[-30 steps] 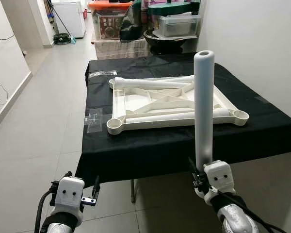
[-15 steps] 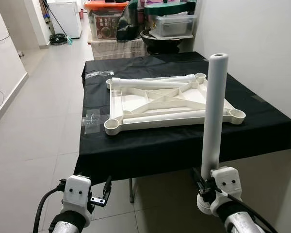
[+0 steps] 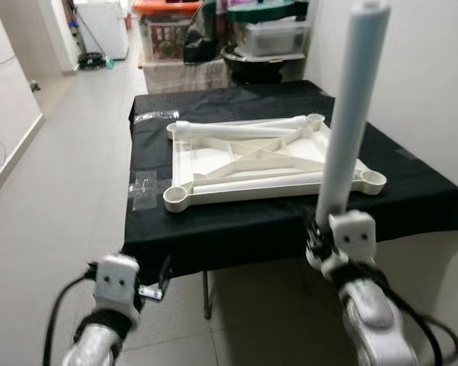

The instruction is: Building children table

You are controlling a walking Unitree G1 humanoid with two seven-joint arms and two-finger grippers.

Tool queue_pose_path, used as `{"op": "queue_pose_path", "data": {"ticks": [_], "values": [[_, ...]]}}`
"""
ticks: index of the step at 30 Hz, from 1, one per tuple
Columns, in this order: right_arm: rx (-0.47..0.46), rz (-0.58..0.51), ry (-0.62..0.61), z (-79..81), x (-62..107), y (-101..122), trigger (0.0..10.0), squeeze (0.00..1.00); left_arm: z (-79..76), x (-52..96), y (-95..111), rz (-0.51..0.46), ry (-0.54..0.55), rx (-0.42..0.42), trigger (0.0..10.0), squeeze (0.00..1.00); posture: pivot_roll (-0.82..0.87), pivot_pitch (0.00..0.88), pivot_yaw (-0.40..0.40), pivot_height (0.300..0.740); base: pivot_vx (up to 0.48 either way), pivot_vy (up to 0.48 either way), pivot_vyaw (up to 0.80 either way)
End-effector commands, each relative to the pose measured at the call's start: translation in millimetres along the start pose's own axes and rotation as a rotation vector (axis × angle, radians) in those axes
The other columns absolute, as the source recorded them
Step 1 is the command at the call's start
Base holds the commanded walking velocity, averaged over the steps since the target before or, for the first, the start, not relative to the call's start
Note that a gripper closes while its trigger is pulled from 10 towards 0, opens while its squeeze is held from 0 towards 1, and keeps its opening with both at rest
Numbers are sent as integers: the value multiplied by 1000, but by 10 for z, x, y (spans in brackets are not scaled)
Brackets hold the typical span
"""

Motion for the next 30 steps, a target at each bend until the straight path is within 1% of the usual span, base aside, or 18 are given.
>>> {"op": "queue_pose_path", "data": {"ticks": [1,4,7,11,13,21,23,24,26,28,29,30], "values": [[-20,18,2,13,-8,-53,10000,0,51,21,-29,11,24,3,10000,0,3,0,-34,740,0,0,0],[-45,4,4,12,-105,-12,10000,0,33,0,-1,-3,18,10,10000,0,9,0,-39,740,200,0,0],[-61,-2,16,28,-133,-6,10000,0,18,-3,5,-5,9,6,10000,0,13,0,-38,740,411,0,0],[-64,-5,22,40,-140,-2,10000,0,18,-3,8,-5,7,6,10000,0,11,0,-35,740,480,0,0],[-70,-2,25,57,-150,-4,10000,0,17,-31,25,-12,3,8,10000,0,6,0,-27,740,480,0,0],[-70,-2,25,57,-150,-4,10000,0,17,-31,25,-12,3,8,10000,0,6,0,-27,740,480,0,0],[-73,-3,29,78,-167,3,10000,0,10,-57,38,-16,-4,8,10000,0,4,0,-20,740,480,0,0],[-103,-14,33,97,-252,52,10000,0,-6,-89,53,-21,-15,4,10000,0,11,0,-17,740,315,0,0],[-144,-29,41,114,-365,118,10000,0,-25,-118,69,-24,-28,-2,10000,0,15,0,-20,740,311,0,0],[-154,-32,43,111,-396,135,10000,0,-27,-122,71,-24,-29,-4,10000,0,15,0,-20,740,292,0,0],[-163,-40,49,101,-432,160,10000,0,-24,-129,69,-22,-24,-5,10000,0,15,0,-23,740,0,0,0],[-163,-40,49,101,-432,160,10000,0,-24,-129,69,-22,-24,-5,10000,0,15,0,-23,740,0,0,0]]}}
Point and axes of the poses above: a point about 5 cm out from each wrist's last joint towards the gripper, its own x axis pointing back from the gripper into the wrist, its own y axis along the axis of the wrist's last joint, z = x × y, the point moved 5 cm from there along -x, pointing out of the wrist towards the gripper, and after that the axes turned 9 degrees about x, right-handed, at the moved point
